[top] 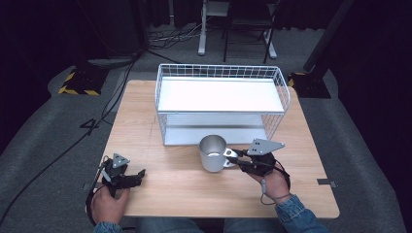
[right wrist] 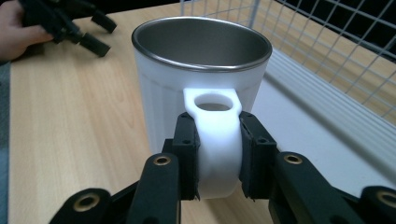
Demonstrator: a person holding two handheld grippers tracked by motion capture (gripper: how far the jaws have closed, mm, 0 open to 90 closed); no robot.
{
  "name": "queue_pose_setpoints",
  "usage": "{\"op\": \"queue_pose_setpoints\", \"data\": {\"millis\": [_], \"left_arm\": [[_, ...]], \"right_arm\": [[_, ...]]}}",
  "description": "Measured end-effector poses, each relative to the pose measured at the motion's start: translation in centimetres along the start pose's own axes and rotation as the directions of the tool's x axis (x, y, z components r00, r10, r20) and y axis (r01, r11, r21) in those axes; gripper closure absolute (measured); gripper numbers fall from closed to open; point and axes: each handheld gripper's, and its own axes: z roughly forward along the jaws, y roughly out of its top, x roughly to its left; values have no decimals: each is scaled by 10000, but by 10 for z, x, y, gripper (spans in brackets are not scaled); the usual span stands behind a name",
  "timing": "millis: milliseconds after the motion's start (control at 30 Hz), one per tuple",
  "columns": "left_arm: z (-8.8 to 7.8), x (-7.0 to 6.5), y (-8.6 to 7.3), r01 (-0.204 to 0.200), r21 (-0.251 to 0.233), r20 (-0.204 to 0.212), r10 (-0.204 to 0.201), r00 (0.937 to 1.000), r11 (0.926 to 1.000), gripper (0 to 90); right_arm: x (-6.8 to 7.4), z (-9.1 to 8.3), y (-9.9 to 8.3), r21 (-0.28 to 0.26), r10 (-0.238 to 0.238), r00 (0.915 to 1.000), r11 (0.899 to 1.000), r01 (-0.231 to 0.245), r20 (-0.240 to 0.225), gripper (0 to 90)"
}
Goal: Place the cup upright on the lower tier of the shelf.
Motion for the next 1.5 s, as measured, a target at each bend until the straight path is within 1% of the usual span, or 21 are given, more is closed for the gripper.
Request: {"op": "queue_pose_setpoints", "data": {"millis": [100, 267, 300, 333, 433, 467, 633, 667, 733, 767, 800, 867, 933, 1000, 1033, 1200, 1267, 1367, 1433, 1467, 1500], "left_arm": [[0, 0, 0, 11, 8, 3, -11, 10000, 10000, 155], [0, 0, 0, 0, 1, -1, 0, 10000, 10000, 155], [0, 0, 0, 0, 1, -1, 0, 10000, 10000, 155], [0, 0, 0, -4, 2, -1, 4, 10000, 10000, 155], [0, 0, 0, 0, 0, -1, 0, 10000, 10000, 155], [0, 0, 0, -5, 2, 0, 5, 10000, 10000, 155], [0, 0, 0, -1, 3, -1, 1, 10000, 10000, 155], [0, 0, 0, -4, 3, -1, 4, 10000, 10000, 155], [0, 0, 0, -4, 3, -1, 4, 10000, 10000, 155], [0, 0, 0, -3, 0, -1, 3, 10000, 10000, 155], [0, 0, 0, -3, 0, 0, 3, 10000, 10000, 155], [0, 0, 0, -4, 1, 0, 4, 10000, 10000, 155], [0, 0, 0, -4, 4, 2, 4, 10000, 10000, 155], [0, 0, 0, -5, 3, 0, 5, 10000, 10000, 155], [0, 0, 0, -5, 3, 0, 5, 10000, 10000, 155], [0, 0, 0, -3, 5, 5, 3, 10000, 10000, 155], [0, 0, 0, -4, 3, 3, 4, 10000, 10000, 155], [0, 0, 0, -4, 3, 3, 4, 10000, 10000, 155], [0, 0, 0, -4, 3, 2, 4, 10000, 10000, 155], [0, 0, 0, 10, -8, 0, -10, 10000, 10000, 155], [0, 0, 0, 10, -8, 0, -10, 10000, 10000, 155]], "right_arm": [[-4, 1, 3, -116, 134, 9998, 9998, -132, 168, 716], [-20, 5, 14, -404, 413, 9964, 9984, -384, 739, 717], [-20, 5, 14, -404, 413, 9964, 9984, -384, 739, 717], [-25, 6, 17, -476, 481, 9946, 9979, -439, 916, 717], [-29, 7, 20, -549, 518, 9928, 9974, -461, 1080, 717], [-34, 9, 22, -612, 553, 9900, 9970, -476, 1298, 716], [-42, 14, 24, -749, 739, 9834, 9953, -622, 1659, 716], [-45, 18, 24, -800, 869, 9779, 9941, -728, 1900, 716], [-47, 20, 24, -818, 928, 9751, 9936, -777, 2012, 716], [-49, 24, 24, -858, 1024, 9696, 9927, -851, 2220, 716], [-49, 24, 24, -858, 1024, 9696, 9927, -851, 2220, 716], [-54, 30, 22, -904, 1191, 9621, 9909, -996, 2454, 716], [-56, 32, 22, -940, 1282, 9593, 9897, -1076, 2515, 716], [-59, 37, 20, -1075, 1440, 9498, 9872, -1182, 2778, 716], [-59, 37, 20, -1075, 1440, 9498, 9872, -1182, 2778, 716], [-65, 49, 16, -1249, 1613, 9303, 9841, -1264, 3294, 716], [-66, 51, 14, -1238, 1614, 9277, 9842, -1263, 3365, 716], [-69, 60, 7, -1223, 1623, 9149, 9846, -1252, 3697, 716], [-70, 61, 6, -1242, 1643, 9133, 9842, -1264, 3726, 716], [-71, 64, 4, -1285, 1700, 9087, 9831, -1300, 3813, 716], [-71, 64, 4, -1285, 1700, 9087, 9831, -1300, 3813, 716]]}}
